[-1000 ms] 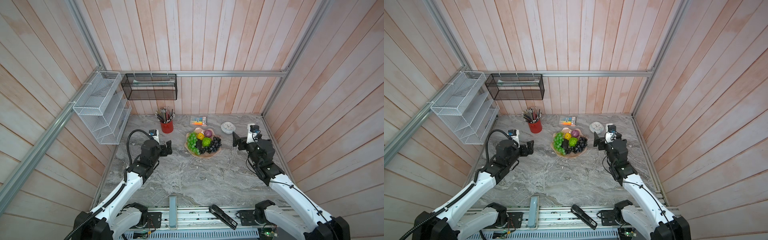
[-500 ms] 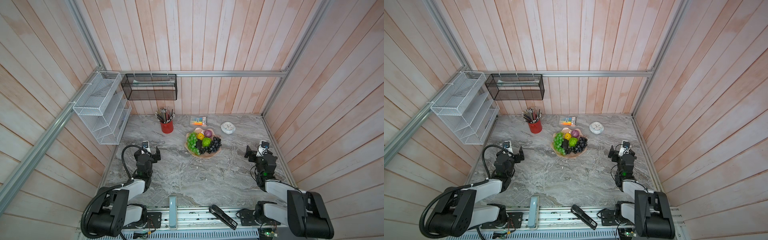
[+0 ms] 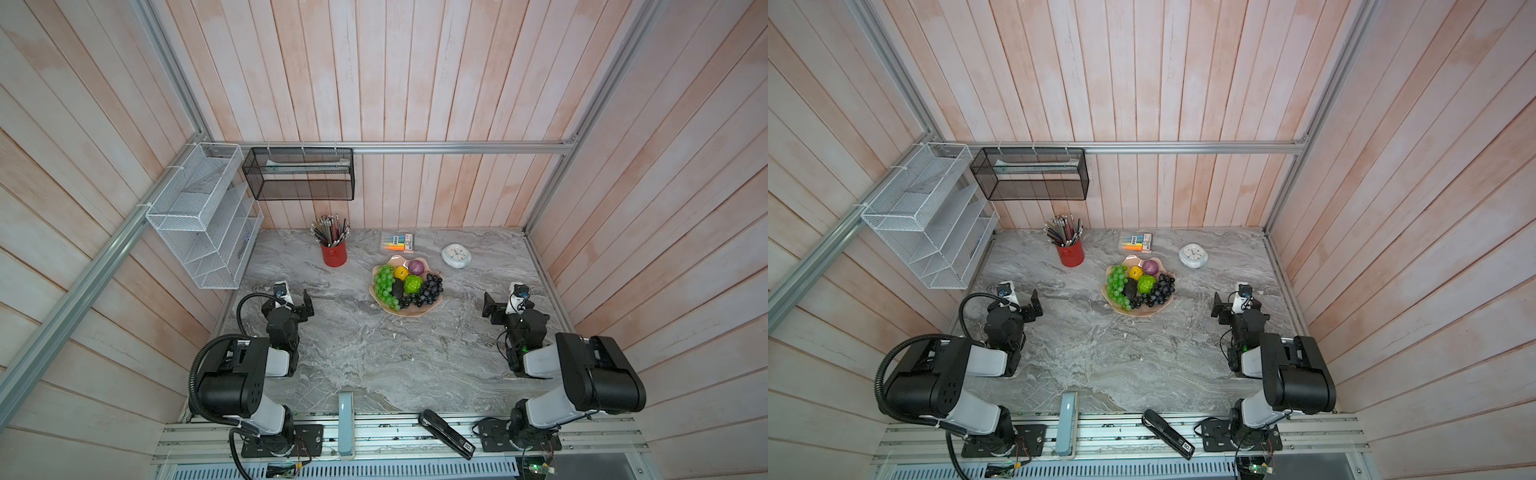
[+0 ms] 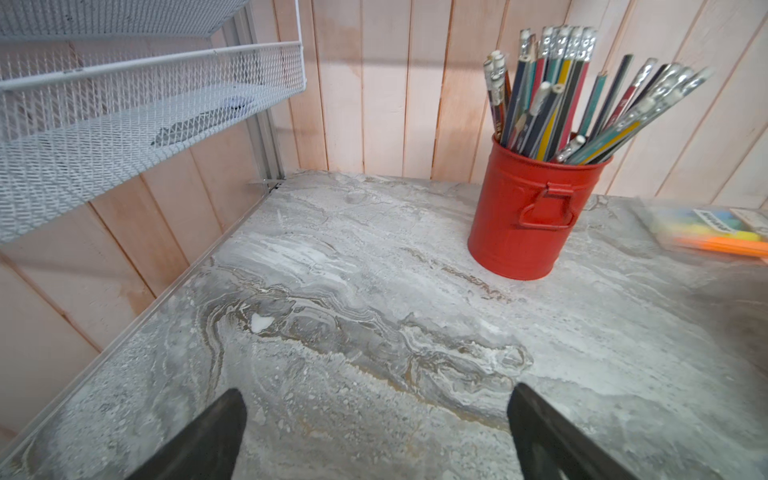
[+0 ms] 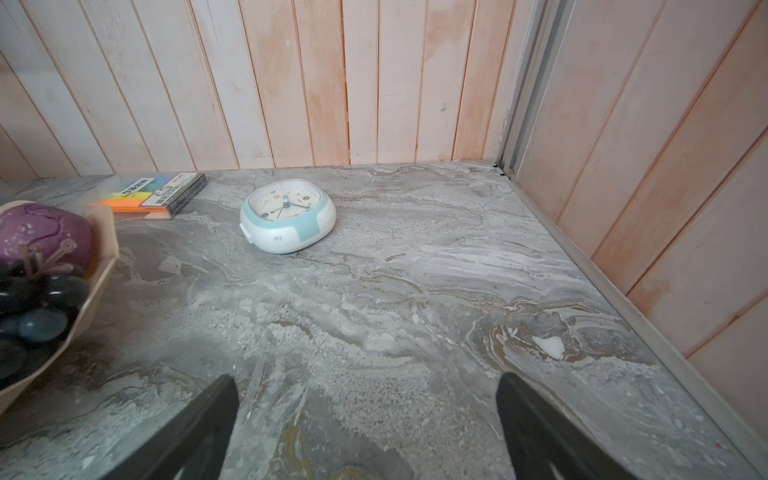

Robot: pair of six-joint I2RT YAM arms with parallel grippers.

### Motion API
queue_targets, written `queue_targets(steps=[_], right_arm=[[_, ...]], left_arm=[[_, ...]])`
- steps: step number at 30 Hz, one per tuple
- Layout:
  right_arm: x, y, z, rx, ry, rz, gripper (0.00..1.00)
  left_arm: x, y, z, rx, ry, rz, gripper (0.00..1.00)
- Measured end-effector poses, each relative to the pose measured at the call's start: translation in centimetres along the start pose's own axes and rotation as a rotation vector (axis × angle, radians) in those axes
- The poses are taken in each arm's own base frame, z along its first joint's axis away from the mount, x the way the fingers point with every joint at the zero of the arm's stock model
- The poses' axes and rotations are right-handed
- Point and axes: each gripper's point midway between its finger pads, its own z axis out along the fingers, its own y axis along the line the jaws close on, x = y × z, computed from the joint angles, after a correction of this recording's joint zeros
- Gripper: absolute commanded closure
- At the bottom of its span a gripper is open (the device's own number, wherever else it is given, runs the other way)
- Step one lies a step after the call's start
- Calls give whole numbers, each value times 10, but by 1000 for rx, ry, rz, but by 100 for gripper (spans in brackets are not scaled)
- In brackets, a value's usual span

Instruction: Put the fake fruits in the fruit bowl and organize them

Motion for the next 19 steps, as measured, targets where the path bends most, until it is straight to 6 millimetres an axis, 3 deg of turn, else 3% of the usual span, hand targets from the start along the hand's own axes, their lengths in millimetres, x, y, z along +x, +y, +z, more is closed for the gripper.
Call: queue_targets(steps=[19], right_arm=[[0, 3, 2, -25, 7, 0, 2]], left_arm=[[-1, -2, 0, 13, -2, -8, 0]])
